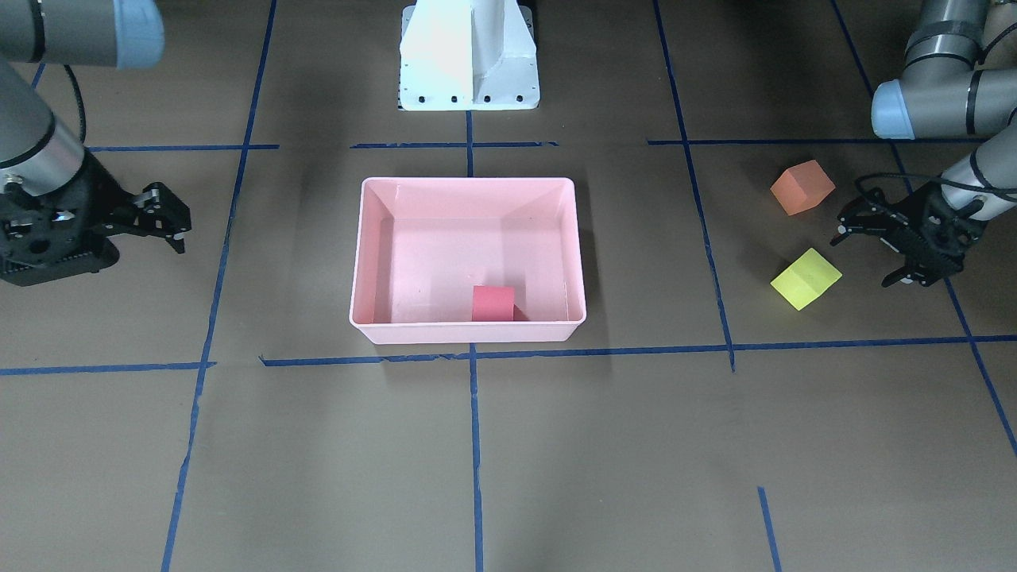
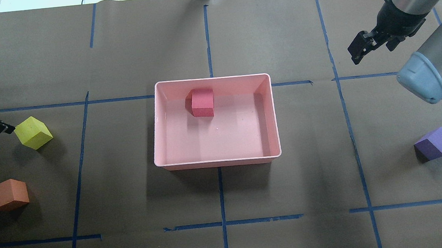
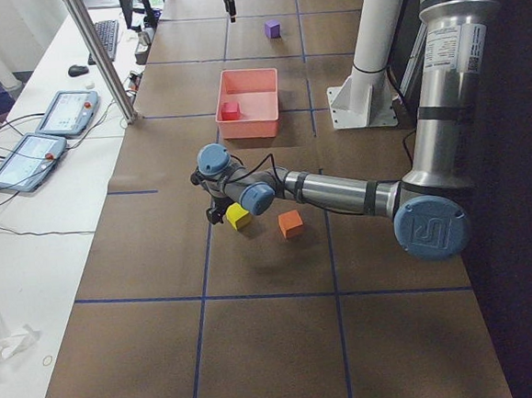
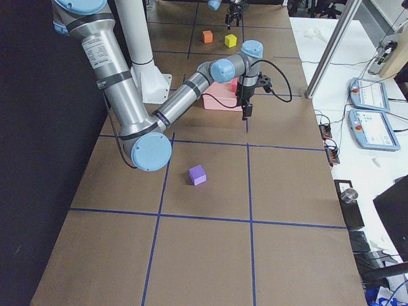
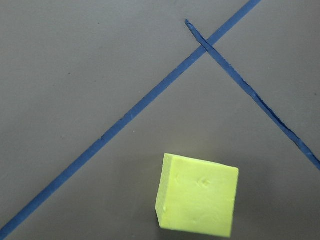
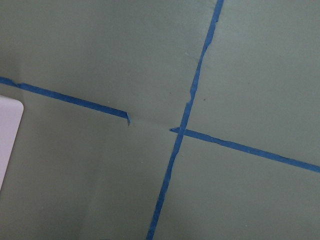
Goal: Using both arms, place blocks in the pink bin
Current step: 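Grasp the yellow cube with the left gripper while the right arm withdraws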
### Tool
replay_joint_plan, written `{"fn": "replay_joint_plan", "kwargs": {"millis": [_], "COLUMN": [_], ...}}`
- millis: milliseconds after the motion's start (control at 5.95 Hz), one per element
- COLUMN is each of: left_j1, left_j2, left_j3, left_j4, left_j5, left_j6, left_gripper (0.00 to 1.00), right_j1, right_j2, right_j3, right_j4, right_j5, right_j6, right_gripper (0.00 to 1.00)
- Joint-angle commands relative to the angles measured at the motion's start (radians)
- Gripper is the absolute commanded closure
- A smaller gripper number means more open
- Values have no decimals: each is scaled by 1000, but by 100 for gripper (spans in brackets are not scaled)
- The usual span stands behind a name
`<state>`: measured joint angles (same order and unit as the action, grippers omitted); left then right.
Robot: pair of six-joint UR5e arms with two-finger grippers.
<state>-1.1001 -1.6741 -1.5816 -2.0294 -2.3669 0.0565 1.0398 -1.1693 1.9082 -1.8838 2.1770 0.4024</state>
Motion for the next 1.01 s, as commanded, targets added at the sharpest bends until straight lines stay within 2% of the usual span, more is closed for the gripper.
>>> {"fn": "replay_joint_plan", "kwargs": {"millis": [0,336,504,840], "left_j1": [46,66,115,143], "left_j2": [-12,-24,-24,-36], "left_j3": [44,52,51,69], "left_j4": [-8,3,-9,-3], "left_j5": [11,6,9,14], "left_j6": [-7,-48,-114,-118], "left_gripper": [0,0,0,0], "right_j1": [11,11,11,11], "right_j2": [-15,-33,-35,-38], "right_j3": [0,-1,-2,-2], "right_j4": [0,0,0,0], "right_j5": [4,6,4,3], "right_j6": [-13,-14,-14,-14], "right_gripper": [0,0,0,0]}}
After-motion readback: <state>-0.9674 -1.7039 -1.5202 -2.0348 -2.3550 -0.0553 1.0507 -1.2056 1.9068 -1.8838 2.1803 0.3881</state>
